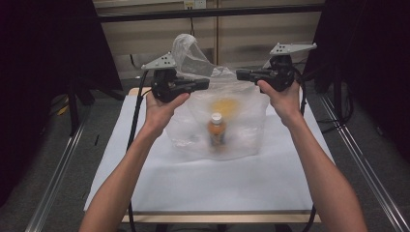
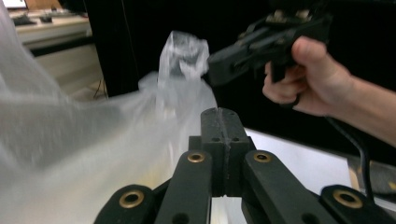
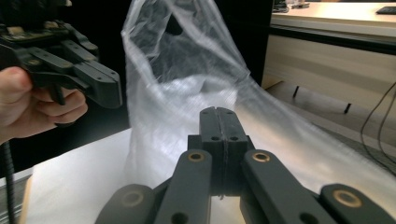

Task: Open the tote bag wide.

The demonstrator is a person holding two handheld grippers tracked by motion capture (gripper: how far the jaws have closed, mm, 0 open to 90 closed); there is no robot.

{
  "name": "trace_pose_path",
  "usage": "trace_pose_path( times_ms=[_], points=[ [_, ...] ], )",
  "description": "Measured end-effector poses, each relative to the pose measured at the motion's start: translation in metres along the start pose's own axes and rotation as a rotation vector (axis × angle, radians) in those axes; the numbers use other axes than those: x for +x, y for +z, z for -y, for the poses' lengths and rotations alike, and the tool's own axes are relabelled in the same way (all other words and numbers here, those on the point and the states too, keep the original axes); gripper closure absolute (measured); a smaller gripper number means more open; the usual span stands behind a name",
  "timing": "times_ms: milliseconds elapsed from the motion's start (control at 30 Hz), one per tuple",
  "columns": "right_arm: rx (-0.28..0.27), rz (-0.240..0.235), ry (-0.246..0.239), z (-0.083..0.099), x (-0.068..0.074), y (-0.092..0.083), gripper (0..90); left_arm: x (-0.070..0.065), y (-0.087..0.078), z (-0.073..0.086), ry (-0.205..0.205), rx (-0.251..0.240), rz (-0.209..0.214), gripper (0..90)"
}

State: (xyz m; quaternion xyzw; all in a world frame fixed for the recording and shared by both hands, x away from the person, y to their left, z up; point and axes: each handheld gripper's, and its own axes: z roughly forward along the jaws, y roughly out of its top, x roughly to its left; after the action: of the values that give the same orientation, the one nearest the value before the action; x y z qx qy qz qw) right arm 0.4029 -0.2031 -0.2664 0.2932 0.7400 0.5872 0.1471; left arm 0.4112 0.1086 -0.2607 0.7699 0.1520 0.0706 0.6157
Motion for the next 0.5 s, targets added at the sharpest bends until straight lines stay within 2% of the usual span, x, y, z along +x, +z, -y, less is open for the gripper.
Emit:
trace_pose_path(
  times_ms=[67, 133, 300, 367, 500],
  points=[
    [-0.001, 0.015, 0.001, -0.009, -0.005, 0.004, 90.0, 0.005, 0.008, -0.01, 0.002, 0.008, -0.005, 90.0],
    [-0.001, 0.019, 0.007, -0.011, -0.006, 0.005, 90.0, 0.007, 0.01, -0.013, 0.003, 0.01, -0.016, 90.0],
    [0.029, 0.046, 0.01, -0.017, -0.014, 0.018, 90.0, 0.02, 0.018, -0.023, -0.026, 0.019, -0.043, 90.0],
    [0.036, 0.057, 0.017, -0.018, -0.018, 0.023, 90.0, 0.023, 0.022, -0.024, -0.028, 0.03, -0.051, 90.0],
    [0.052, 0.041, 0.037, -0.012, -0.023, 0.034, 90.0, 0.028, 0.029, -0.017, -0.034, 0.054, -0.051, 90.0]
  ],
)
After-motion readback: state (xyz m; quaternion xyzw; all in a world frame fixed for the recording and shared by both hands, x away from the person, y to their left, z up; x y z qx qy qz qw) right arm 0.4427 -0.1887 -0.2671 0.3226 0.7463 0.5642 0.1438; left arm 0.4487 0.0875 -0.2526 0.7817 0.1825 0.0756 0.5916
